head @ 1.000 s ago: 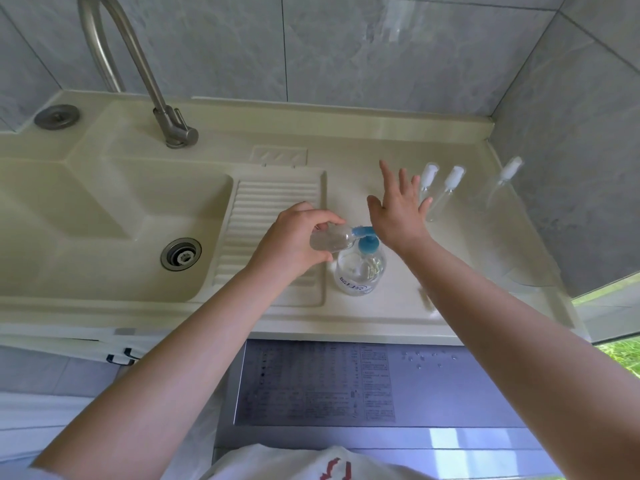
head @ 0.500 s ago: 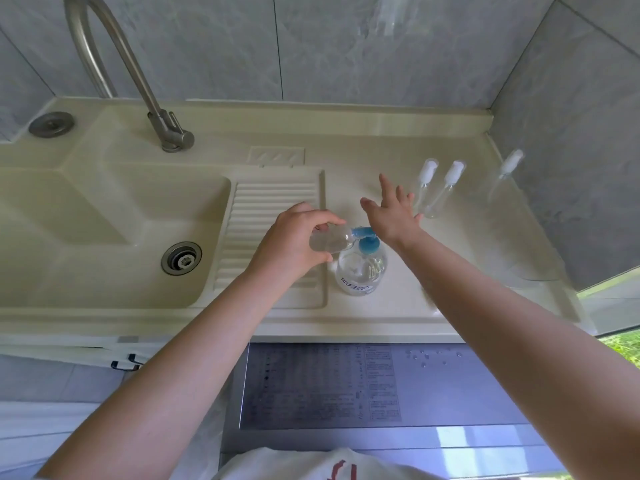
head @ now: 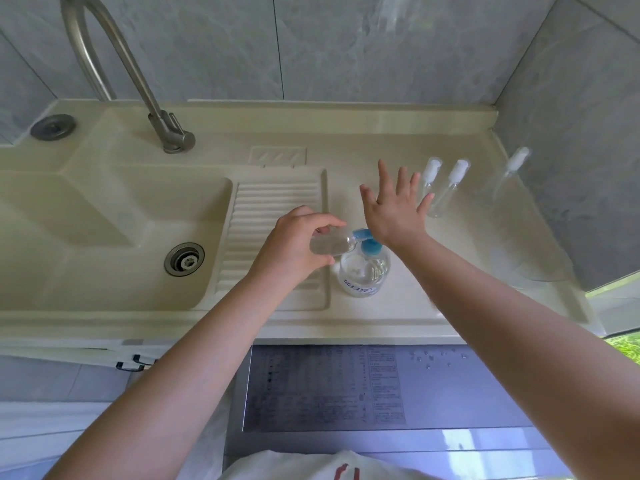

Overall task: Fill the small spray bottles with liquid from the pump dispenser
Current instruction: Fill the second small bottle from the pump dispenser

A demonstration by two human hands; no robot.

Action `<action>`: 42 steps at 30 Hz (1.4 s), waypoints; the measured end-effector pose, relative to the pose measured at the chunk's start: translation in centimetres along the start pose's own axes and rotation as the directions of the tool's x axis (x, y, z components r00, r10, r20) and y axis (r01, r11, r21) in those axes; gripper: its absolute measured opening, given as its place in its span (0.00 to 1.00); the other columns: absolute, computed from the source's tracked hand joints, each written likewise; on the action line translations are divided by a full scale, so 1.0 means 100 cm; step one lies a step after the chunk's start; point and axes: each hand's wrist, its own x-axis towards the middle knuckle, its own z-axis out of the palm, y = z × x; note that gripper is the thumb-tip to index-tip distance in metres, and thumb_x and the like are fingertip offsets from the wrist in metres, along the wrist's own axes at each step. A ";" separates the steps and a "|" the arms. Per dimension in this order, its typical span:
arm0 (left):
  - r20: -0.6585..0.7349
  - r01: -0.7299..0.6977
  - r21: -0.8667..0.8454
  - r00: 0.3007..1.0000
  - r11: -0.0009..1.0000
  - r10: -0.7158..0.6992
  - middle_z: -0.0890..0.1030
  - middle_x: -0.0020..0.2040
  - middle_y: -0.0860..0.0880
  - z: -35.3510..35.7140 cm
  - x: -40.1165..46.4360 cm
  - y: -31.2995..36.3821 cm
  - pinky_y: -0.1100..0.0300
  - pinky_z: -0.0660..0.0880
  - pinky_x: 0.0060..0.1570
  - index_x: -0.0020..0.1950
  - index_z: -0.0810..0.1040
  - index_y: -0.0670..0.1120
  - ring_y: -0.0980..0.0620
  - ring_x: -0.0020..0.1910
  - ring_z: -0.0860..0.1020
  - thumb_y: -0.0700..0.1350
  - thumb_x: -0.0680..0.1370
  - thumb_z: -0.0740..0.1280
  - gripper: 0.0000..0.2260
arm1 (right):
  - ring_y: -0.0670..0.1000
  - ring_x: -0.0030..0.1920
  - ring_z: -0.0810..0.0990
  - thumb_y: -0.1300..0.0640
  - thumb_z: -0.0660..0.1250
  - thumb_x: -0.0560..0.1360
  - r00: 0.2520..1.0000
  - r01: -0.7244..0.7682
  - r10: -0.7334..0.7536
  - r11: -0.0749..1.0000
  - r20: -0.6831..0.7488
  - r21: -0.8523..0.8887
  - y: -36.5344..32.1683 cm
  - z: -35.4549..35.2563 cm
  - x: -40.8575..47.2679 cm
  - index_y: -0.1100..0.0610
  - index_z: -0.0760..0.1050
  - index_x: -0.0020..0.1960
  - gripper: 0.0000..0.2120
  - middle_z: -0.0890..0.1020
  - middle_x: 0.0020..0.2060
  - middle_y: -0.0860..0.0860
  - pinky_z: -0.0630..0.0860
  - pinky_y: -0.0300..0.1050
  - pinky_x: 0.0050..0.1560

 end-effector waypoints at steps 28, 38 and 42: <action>-0.024 0.016 -0.015 1.000 1.000 -0.016 0.78 0.50 0.51 0.001 0.001 -0.007 0.59 0.75 0.57 0.60 0.82 0.57 0.55 0.49 0.78 0.38 0.63 0.81 0.28 | 0.58 0.80 0.38 0.40 0.46 0.84 1.000 0.000 0.003 0.995 -0.026 0.101 -0.006 0.001 0.002 0.46 0.46 0.82 0.29 0.47 0.81 0.56 0.34 0.64 0.76; -0.013 0.023 -0.013 1.000 1.000 -0.023 0.77 0.50 0.52 0.002 0.002 -0.007 0.57 0.75 0.58 0.60 0.81 0.58 0.55 0.49 0.78 0.39 0.63 0.81 0.29 | 0.56 0.80 0.36 0.35 0.42 0.82 1.000 -0.003 0.003 0.999 -0.005 0.042 -0.006 0.000 -0.004 0.44 0.43 0.82 0.31 0.45 0.82 0.54 0.32 0.63 0.76; -0.020 0.007 -0.016 1.000 1.000 -0.007 0.78 0.50 0.51 -0.001 0.004 -0.005 0.59 0.75 0.58 0.60 0.82 0.57 0.54 0.49 0.78 0.38 0.63 0.81 0.29 | 0.56 0.80 0.36 0.35 0.43 0.82 1.000 -0.008 0.008 0.999 0.006 0.046 -0.007 -0.005 -0.004 0.43 0.43 0.82 0.30 0.44 0.81 0.55 0.33 0.63 0.76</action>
